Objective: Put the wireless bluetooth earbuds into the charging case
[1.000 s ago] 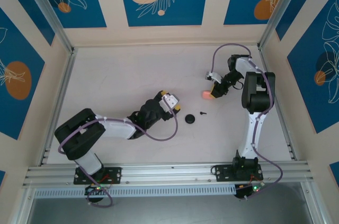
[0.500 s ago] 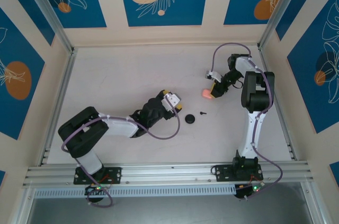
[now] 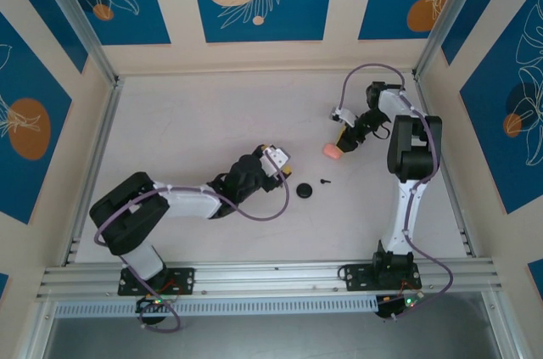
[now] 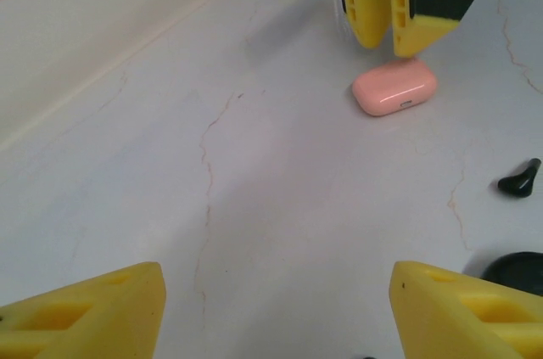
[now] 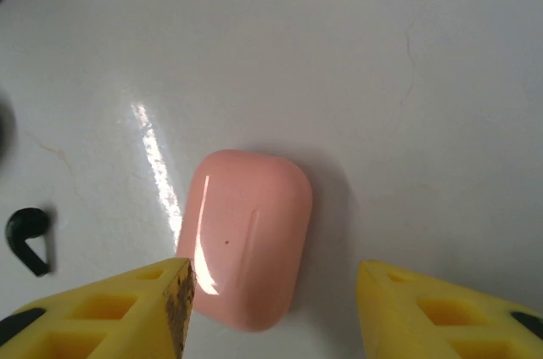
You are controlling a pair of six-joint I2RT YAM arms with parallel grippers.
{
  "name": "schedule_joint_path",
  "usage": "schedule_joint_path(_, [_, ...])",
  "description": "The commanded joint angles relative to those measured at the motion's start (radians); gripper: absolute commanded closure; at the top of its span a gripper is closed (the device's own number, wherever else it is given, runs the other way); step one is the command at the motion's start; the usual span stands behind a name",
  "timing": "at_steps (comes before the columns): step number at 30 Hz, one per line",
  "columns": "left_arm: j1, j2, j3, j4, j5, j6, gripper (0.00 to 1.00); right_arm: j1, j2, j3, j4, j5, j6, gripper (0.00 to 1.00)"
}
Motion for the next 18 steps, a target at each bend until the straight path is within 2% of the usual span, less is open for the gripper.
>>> schedule_joint_path(1, [-0.021,-0.063,0.091,-0.190,0.003,-0.102,0.32,-0.002,-0.137,-0.048,0.042,-0.067,0.134,0.45])
schedule_joint_path(4, [-0.030,-0.088,0.152,-0.366,-0.008,-0.167,0.32,0.008,-0.224,-0.116,0.096,-0.096,0.239,0.43])
schedule_joint_path(11, [-0.032,-0.128,0.295,-0.737,0.050,-0.290,0.32,0.032,-0.471,-0.316,0.235,-0.224,0.521,0.45])
schedule_joint_path(18, [-0.045,-0.043,0.500,-1.092,0.142,-0.501,0.37,0.032,-0.662,-0.469,0.414,-0.217,1.001,0.41])
